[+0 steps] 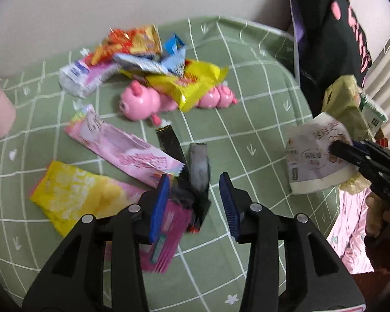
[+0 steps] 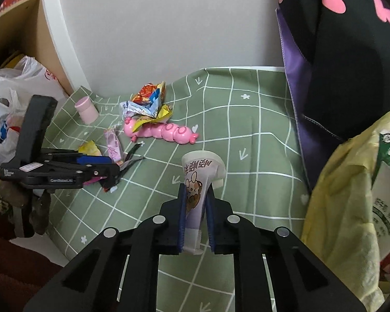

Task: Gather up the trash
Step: 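Grasp the pink wrapper with the left gripper while the right grasps the white cup, then carry both items to the yellow bag bin and open both grippers inside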

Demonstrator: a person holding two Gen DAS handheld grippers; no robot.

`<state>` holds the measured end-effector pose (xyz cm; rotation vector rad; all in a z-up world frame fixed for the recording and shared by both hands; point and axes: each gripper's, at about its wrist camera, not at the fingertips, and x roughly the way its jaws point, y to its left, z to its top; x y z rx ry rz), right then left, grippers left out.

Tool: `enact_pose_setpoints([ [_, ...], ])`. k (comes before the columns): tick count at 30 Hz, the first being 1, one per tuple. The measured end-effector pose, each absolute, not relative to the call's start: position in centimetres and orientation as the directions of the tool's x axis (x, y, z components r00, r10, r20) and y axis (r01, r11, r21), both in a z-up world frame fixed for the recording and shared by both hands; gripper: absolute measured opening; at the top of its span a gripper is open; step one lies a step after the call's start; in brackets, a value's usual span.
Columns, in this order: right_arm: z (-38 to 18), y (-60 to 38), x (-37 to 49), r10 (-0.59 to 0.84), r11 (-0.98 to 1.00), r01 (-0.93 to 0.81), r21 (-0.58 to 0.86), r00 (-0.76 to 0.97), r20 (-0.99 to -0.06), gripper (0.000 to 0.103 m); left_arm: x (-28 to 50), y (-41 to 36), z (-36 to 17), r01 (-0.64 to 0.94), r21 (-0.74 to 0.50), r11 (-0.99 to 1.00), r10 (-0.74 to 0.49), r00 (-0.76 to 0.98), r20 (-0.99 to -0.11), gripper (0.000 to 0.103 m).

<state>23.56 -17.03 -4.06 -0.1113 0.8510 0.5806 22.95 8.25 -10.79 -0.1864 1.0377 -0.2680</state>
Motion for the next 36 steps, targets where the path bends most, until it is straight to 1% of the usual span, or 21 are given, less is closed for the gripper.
enact_pose_setpoints([
  [1, -4.1, -17.0, 23.5, 0.436, 0.840, -0.528, 0.127, 0.517, -0.736, 0.014, 23.0, 7.9, -11.1, 0.135, -0.275, 0.952, -0.306, 0.464, -0.832, 0.034],
  [2, -4.1, -17.0, 23.3, 0.440, 0.836, -0.534, 0.127, 0.514, -0.736, 0.014, 23.0, 7.7, -11.2, 0.145, -0.278, 0.950, -0.314, 0.456, -0.833, 0.023],
  [4, -4.2, -17.1, 23.3, 0.443, 0.837, -0.531, 0.136, 0.510, -0.738, 0.015, 22.6, 7.2, -11.1, 0.173, -0.285, 0.943, -0.333, 0.452, -0.827, 0.023],
  [5, -4.4, -17.2, 23.3, 0.439, 0.843, -0.520, 0.141, 0.511, -0.739, 0.018, 22.5, 7.2, -10.9, 0.182, -0.288, 0.940, -0.340, 0.456, -0.822, 0.022],
  [6, -4.7, -17.3, 23.3, 0.429, 0.851, -0.506, 0.143, 0.512, -0.744, 0.031, 22.3, 7.1, -10.7, 0.190, -0.292, 0.937, -0.348, 0.460, -0.817, 0.020],
  [7, -5.1, -17.5, 23.4, 0.418, 0.860, -0.488, 0.146, 0.513, -0.750, 0.039, 22.1, 7.1, -10.4, 0.200, -0.299, 0.933, -0.359, 0.467, -0.808, 0.020],
  [8, -5.3, -17.6, 23.4, 0.421, 0.863, -0.480, 0.157, 0.512, -0.749, 0.044, 22.0, 7.1, -10.2, 0.202, -0.303, 0.931, -0.363, 0.472, -0.803, 0.020],
  [10, -5.7, -17.8, 23.6, 0.445, 0.859, -0.473, 0.195, 0.503, -0.741, 0.044, 21.7, 7.4, -9.5, 0.210, -0.312, 0.927, -0.376, 0.489, -0.787, 0.019],
  [14, -6.5, -17.1, 24.8, 0.419, 0.880, -0.435, 0.193, 0.514, -0.749, 0.044, 21.0, 7.9, -8.4, 0.226, -0.344, 0.911, -0.412, 0.517, -0.750, 0.019],
  [16, -7.1, -16.9, 25.9, 0.421, 0.888, -0.398, 0.230, 0.503, -0.755, 0.044, 20.6, 8.4, -7.8, 0.230, -0.363, 0.903, -0.429, 0.534, -0.729, 0.019],
  [19, -8.2, -16.6, 27.8, 0.425, 0.895, -0.350, 0.278, 0.477, -0.769, 0.044, 20.3, 8.6, -6.9, 0.234, -0.355, 0.905, -0.424, 0.559, -0.712, 0.019],
  [20, -8.5, -16.4, 28.1, 0.433, 0.891, -0.354, 0.285, 0.470, -0.769, 0.033, 20.2, 8.7, -6.6, 0.236, -0.350, 0.907, -0.421, 0.565, -0.710, 0.019],
  [21, -8.5, -16.2, 28.2, 0.431, 0.891, -0.358, 0.280, 0.469, -0.771, 0.024, 20.2, 8.7, -6.3, 0.238, -0.345, 0.908, -0.418, 0.570, -0.707, 0.019],
  [26, -6.4, -15.4, 26.7, 0.421, 0.883, -0.419, 0.210, 0.512, -0.749, 0.024, 20.6, 9.0, -4.6, 0.252, -0.334, 0.908, -0.417, 0.608, -0.676, 0.019],
  [30, -4.1, -15.8, 25.1, 0.391, 0.894, -0.420, 0.153, 0.570, -0.722, 0.024, 21.3, 9.2, -2.8, 0.275, -0.344, 0.898, -0.438, 0.635, -0.637, 0.019],
  [36, 1.0, -17.6, 22.3, 0.322, 0.924, -0.378, 0.053, 0.695, -0.643, 0.024, 22.6, 7.7, 2.2, 0.390, -0.332, 0.859, -0.512, 0.679, -0.527, 0.019],
])
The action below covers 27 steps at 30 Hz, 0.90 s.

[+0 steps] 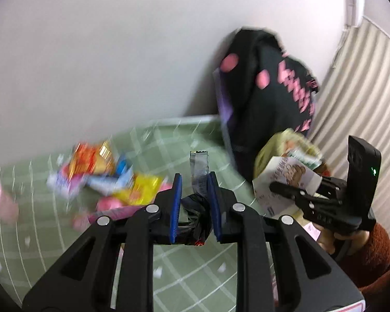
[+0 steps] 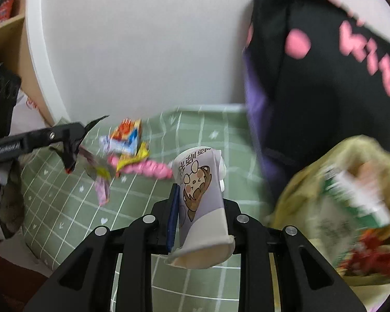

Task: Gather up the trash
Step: 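Carry both items to the yellow bag bin and open both grippers inside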

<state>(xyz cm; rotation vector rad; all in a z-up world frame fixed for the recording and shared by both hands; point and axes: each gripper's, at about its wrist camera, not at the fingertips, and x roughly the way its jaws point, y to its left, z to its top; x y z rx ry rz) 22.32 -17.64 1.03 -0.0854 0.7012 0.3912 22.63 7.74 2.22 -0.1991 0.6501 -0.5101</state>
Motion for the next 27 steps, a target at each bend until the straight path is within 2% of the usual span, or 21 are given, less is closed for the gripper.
enact_pose_setpoints([
  [6, 6.6, -21.3, 20.0, 0.231, 0.960, -0.278, -0.007, 0.812, -0.536, 0.024, 24.6, 4.0, 7.9, 0.529, -0.306, 0.792, -0.611, 0.670, -0.421, 0.019],
  [12, 9.7, -26.5, 17.3, 0.084, 0.991, -0.121, -0.051, 0.882, -0.463, 0.024, 26.9, 0.0, 11.6, 0.626, -0.391, 0.674, -0.738, 0.577, -0.349, 0.019],
  [22, 11.2, -36.9, 13.6, -0.152, 0.988, 0.143, -0.053, 0.885, -0.441, 0.024, 28.2, -12.4, 12.3, 0.768, -0.417, 0.486, -0.863, 0.347, -0.368, 0.019],
  [27, 11.2, -40.2, 13.0, -0.191, 0.980, 0.192, -0.043, 0.876, -0.442, 0.024, 28.2, -18.9, 11.2, 0.809, -0.432, 0.399, -0.889, 0.226, -0.397, 0.019],
])
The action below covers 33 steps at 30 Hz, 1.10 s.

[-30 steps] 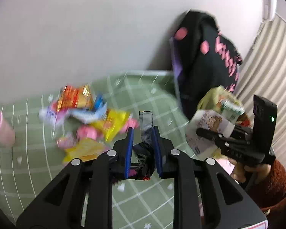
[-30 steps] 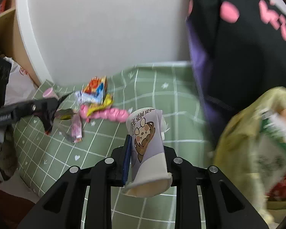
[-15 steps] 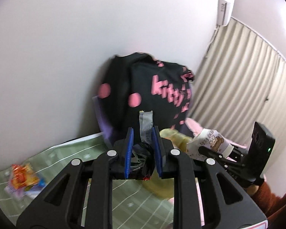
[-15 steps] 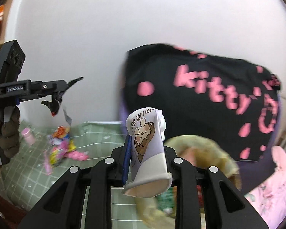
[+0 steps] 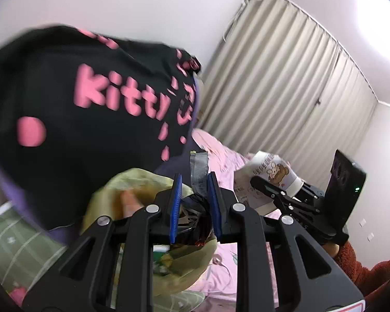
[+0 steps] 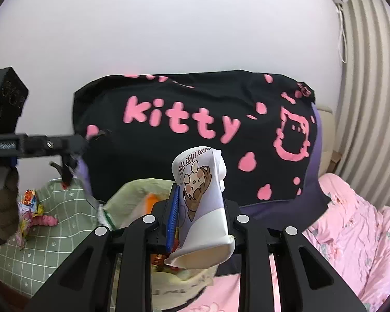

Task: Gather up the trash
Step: 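Carry both items to the yellow bag bin and open both grippers inside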

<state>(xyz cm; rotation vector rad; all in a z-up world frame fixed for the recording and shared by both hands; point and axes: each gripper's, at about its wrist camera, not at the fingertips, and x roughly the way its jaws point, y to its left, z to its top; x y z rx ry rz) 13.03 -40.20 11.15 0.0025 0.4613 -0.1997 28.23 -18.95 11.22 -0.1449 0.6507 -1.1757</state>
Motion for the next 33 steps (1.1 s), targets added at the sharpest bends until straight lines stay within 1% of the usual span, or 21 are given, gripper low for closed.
enact_pose_setpoints([
  [4, 10.7, -41.7, 13.3, -0.165, 0.983, 0.183, -0.002, 0.878, -0.449, 0.024, 29.3, -22.5, 9.3, 0.797, -0.449, 0.405, -0.876, 0.196, -0.441, 0.019],
  [7, 9.8, -42.2, 14.3, -0.125, 0.987, 0.158, 0.032, 0.877, -0.464, 0.024, 30.6, -23.5, 7.5, 0.768, -0.467, 0.438, -0.855, 0.196, -0.480, 0.019],
  [14, 6.7, -41.9, 18.2, -0.020, 0.989, 0.094, 0.115, 0.853, -0.522, 0.024, 33.0, -22.3, 4.4, 0.706, -0.497, 0.504, -0.819, 0.210, -0.533, 0.019],
  [18, 4.8, -41.9, 20.2, 0.025, 0.985, 0.076, 0.157, 0.830, -0.557, 0.024, 33.9, -21.9, 3.5, 0.676, -0.536, 0.506, -0.823, 0.191, -0.535, 0.020],
  [19, 4.5, -41.8, 20.5, 0.036, 0.983, 0.070, 0.167, 0.825, -0.564, 0.024, 34.0, -21.9, 3.4, 0.671, -0.547, 0.501, -0.825, 0.182, -0.534, 0.021],
  [20, 4.1, -41.7, 20.9, 0.050, 0.982, 0.063, 0.176, 0.818, -0.574, 0.024, 34.1, -21.9, 3.4, 0.670, -0.549, 0.500, -0.827, 0.180, -0.533, 0.026],
  [23, 3.2, -41.3, 21.3, 0.051, 0.985, 0.058, 0.160, 0.799, -0.599, 0.037, 34.1, -21.7, 3.8, 0.672, -0.546, 0.500, -0.830, 0.192, -0.523, 0.037],
  [25, 2.8, -41.1, 21.2, 0.047, 0.987, 0.057, 0.151, 0.794, -0.607, 0.037, 33.8, -21.3, 4.0, 0.671, -0.538, 0.510, -0.827, 0.212, -0.520, 0.041],
  [28, 2.5, -41.0, 20.9, 0.038, 0.987, 0.064, 0.144, 0.790, -0.612, 0.040, 33.4, -20.6, 4.3, 0.668, -0.525, 0.528, -0.820, 0.242, -0.518, 0.044],
  [33, 2.9, -40.6, 20.5, 0.017, 0.990, 0.074, 0.124, 0.794, -0.608, 0.040, 32.4, -18.5, 4.7, 0.657, -0.495, 0.568, -0.805, 0.318, -0.501, 0.044],
])
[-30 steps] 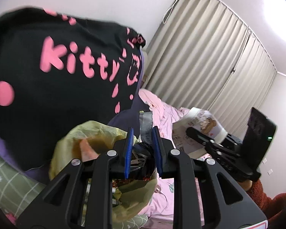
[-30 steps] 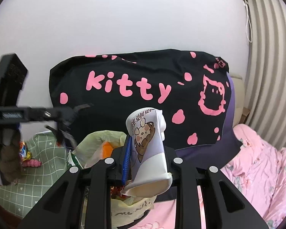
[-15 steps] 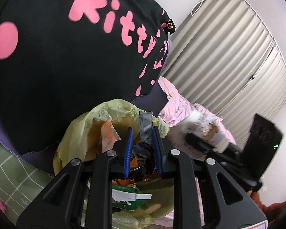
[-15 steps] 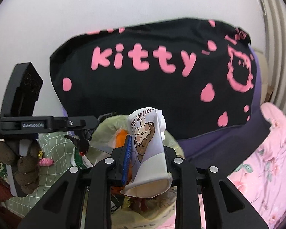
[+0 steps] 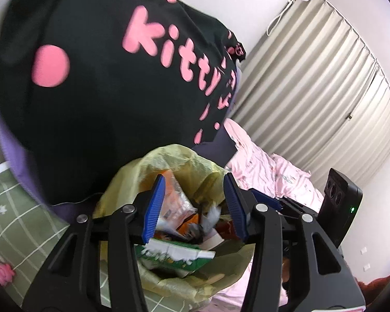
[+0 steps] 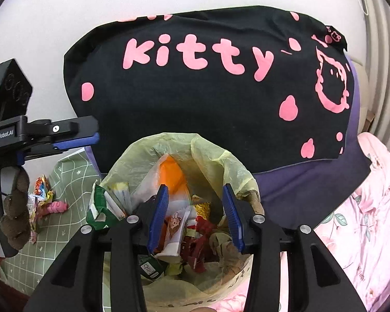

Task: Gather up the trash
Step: 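Carry both items to the yellow bag bin and open both grippers inside, then move both grippers back over the remaining wrappers on the table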

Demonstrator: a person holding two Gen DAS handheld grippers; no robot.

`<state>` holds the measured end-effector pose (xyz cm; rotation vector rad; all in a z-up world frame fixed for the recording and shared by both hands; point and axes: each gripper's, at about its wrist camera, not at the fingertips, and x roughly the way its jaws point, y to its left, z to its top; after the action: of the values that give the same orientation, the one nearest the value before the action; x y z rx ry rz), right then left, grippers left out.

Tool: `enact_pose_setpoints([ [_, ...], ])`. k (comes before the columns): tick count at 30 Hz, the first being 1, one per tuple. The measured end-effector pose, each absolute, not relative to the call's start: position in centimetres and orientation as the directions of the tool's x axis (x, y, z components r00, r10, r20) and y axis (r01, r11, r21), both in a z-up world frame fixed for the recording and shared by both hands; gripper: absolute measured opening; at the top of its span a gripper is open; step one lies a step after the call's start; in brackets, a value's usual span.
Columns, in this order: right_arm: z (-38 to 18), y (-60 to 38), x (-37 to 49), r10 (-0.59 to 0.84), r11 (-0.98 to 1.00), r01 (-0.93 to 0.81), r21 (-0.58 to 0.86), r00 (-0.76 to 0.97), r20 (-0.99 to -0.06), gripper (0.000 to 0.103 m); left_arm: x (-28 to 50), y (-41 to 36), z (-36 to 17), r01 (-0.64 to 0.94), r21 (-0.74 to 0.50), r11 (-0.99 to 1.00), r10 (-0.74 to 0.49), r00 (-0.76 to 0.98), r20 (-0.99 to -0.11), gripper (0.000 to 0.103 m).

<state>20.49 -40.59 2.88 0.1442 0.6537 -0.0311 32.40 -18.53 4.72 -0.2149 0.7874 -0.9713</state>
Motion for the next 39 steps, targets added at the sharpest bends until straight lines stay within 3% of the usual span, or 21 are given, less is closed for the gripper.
enact_pose_setpoints([
  [7, 4.0, -38.9, 20.4, 0.012, 0.994, 0.054, 0.097, 0.815, -0.580, 0.040, 30.0, -12.9, 4.8, 0.618, -0.347, 0.706, -0.696, 0.513, -0.502, 0.044],
  [12, 5.0, -36.5, 20.5, 0.044, 0.996, 0.006, 0.089, 0.835, -0.548, 0.041, 29.1, -8.3, 4.4, 0.553, -0.310, 0.773, -0.628, 0.602, -0.493, 0.044],
  [21, 5.5, -30.5, 21.4, 0.205, 0.978, -0.157, 0.137, 0.838, -0.506, 0.054, 26.1, 2.5, 2.2, 0.329, -0.191, 0.925, -0.380, 0.788, -0.484, 0.047],
  [30, 3.3, -22.3, 23.2, 0.399, 0.908, -0.398, 0.131, 0.724, -0.562, 0.055, 24.0, 16.4, -1.9, 0.023, -0.216, 0.976, -0.143, 0.814, -0.562, 0.047],
  [34, 2.2, -18.9, 23.4, 0.470, 0.864, -0.483, 0.142, 0.673, -0.571, 0.055, 24.4, 19.3, -3.9, 0.015, -0.287, 0.958, -0.186, 0.794, -0.579, 0.057],
  [39, 0.9, -15.7, 23.8, 0.473, 0.845, -0.521, 0.117, 0.628, -0.618, 0.054, 25.9, 20.4, -6.1, -0.003, -0.336, 0.942, -0.215, 0.763, -0.610, 0.057],
])
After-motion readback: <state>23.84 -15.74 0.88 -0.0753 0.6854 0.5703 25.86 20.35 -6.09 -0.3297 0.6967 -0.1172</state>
